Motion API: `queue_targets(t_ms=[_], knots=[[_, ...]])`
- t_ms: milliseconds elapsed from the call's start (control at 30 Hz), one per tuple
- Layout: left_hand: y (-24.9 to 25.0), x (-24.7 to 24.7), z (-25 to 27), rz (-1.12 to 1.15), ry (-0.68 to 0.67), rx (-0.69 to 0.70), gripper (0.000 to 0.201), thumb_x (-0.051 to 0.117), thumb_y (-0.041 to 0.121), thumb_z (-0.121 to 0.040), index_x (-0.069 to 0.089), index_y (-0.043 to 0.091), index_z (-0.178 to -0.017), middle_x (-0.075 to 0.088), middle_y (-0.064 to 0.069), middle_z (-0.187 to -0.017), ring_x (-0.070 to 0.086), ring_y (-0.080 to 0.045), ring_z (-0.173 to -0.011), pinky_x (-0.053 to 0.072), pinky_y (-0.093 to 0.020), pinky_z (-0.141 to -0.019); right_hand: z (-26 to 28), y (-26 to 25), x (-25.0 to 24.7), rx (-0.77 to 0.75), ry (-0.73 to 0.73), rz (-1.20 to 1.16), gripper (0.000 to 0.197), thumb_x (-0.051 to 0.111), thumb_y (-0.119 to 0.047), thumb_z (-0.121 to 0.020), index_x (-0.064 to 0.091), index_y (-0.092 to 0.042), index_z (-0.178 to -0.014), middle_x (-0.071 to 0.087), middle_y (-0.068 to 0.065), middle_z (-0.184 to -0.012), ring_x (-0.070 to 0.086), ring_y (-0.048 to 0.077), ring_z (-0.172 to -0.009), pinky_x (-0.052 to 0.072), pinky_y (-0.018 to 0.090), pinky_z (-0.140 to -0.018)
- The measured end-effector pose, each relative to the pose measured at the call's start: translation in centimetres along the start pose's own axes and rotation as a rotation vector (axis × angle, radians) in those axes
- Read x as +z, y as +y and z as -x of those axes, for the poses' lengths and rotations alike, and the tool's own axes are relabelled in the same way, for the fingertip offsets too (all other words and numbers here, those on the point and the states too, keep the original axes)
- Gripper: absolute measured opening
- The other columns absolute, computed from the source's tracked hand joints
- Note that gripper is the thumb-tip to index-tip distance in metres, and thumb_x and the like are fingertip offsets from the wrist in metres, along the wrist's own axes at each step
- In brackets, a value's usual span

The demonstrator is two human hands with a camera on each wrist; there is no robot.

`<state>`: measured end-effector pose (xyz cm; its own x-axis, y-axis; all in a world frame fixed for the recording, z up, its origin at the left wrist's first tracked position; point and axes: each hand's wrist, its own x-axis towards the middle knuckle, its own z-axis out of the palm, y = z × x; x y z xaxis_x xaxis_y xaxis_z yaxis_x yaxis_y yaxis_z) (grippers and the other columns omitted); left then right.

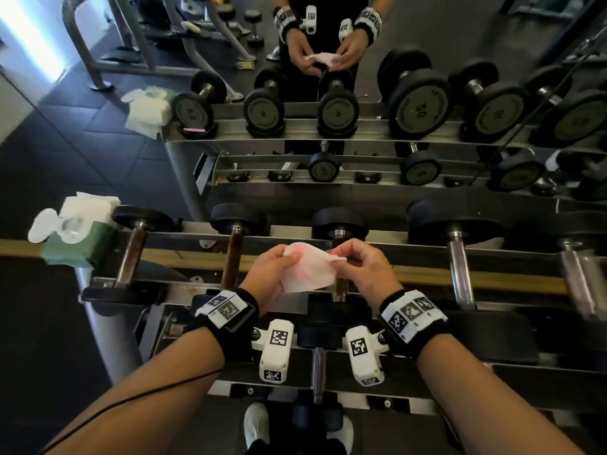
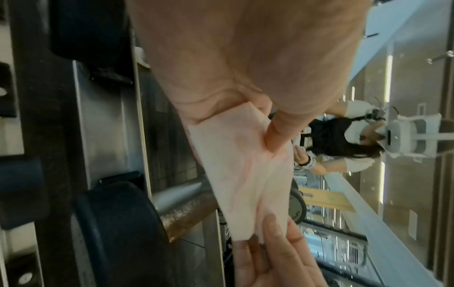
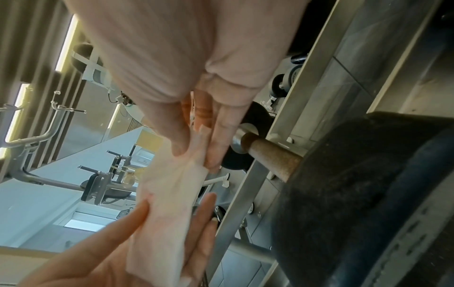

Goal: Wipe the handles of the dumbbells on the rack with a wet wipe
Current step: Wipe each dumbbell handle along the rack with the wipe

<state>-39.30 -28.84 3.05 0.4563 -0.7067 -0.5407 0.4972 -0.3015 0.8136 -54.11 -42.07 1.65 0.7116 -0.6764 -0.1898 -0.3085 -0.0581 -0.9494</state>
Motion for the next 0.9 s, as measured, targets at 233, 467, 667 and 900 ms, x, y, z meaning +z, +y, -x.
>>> queue_targets(t_ms=[233, 467, 667, 900], knots=[[0.5, -0.8, 0.0, -0.038, -0.027, 0.077, 0.026, 0.060, 0.011, -0.095, 0.057, 0.021, -0.119, 0.058, -0.017, -0.129, 0.063, -0.035, -0.109, 0.057, -0.053, -0.088, -0.9, -0.9, 0.1, -0.018, 0.128, -0.051, 0.015, 0.062, -0.014, -0.092, 0.061, -0.026, -0.082, 0.067, -0.004, -0.096, 0.062, 0.016, -0.092, 0.053, 0.041, -0.082], [-0.4, 0.0, -0.2, 0.046, -0.221, 0.018, 0.050, 0.062, 0.010, -0.093, 0.059, 0.037, -0.134, 0.056, -0.007, -0.135, 0.060, -0.036, -0.119, 0.052, -0.054, -0.097, -0.7, -0.4, 0.2, 0.063, 0.114, -0.018, 0.015, 0.063, -0.015, -0.092, 0.060, -0.029, -0.095, 0.064, 0.006, -0.103, 0.065, 0.024, -0.091, 0.057, 0.036, -0.069], [-1.2, -0.5, -0.9, -0.081, -0.174, 0.029, 0.039, 0.051, 0.008, -0.099, 0.070, 0.037, -0.117, 0.064, -0.002, -0.123, 0.070, -0.022, -0.100, 0.059, -0.032, -0.077, 0.6, 0.3, -0.6, 0.054, 0.132, 0.076, 0.032, 0.068, -0.013, -0.089, 0.057, -0.037, -0.107, 0.061, -0.008, -0.114, 0.061, 0.011, -0.100, 0.055, 0.025, -0.077], [-2.4, -2.2, -3.3, -0.300, 0.044, 0.112, 0.042, 0.046, 0.009, -0.102, 0.058, 0.034, -0.133, 0.057, -0.004, -0.136, 0.062, -0.028, -0.114, 0.051, -0.052, -0.100, 4.1, 2.4, 0.0, 0.056, 0.113, 0.164, 0.044, 0.069, -0.013, -0.088, 0.057, -0.036, -0.124, 0.056, -0.018, -0.129, 0.046, 0.001, -0.126, 0.039, 0.027, -0.104]])
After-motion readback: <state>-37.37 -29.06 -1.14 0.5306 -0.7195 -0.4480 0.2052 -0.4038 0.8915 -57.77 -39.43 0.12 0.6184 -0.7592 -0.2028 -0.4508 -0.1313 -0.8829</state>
